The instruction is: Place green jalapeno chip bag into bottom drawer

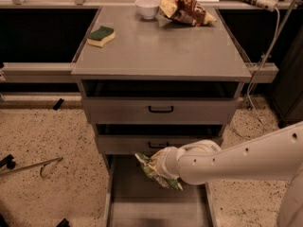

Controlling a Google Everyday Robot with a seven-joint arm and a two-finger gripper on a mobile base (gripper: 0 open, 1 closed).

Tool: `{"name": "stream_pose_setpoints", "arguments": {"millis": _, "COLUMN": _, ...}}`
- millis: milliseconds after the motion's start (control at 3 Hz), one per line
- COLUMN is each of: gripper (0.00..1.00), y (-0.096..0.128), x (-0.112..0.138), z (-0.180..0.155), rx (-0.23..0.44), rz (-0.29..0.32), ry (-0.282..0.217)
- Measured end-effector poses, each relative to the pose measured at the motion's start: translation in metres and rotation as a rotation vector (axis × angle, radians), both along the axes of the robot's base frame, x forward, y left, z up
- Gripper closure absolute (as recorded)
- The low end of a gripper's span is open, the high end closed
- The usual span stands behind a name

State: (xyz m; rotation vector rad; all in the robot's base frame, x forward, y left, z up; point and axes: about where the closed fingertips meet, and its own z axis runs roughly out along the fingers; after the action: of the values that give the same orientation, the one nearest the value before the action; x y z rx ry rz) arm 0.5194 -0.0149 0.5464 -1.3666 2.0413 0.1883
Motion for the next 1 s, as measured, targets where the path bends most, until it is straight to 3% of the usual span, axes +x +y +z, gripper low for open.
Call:
{"name": "stream_pose_setpoints", "arguments": {"millis": 667, "gripper": 1.0, "y": 0.008, "x": -0.001, "z": -0.016, "rx": 0.038, "rz": -0.009, "ry": 0.03}}
{"name": "stream_pose_setpoints", "arguments": {"millis": 1000, "gripper": 1.0, "y": 0.016, "x": 0.027, "z": -0.028, "rx": 0.163, "rz": -0.018, "ry": -0.042}}
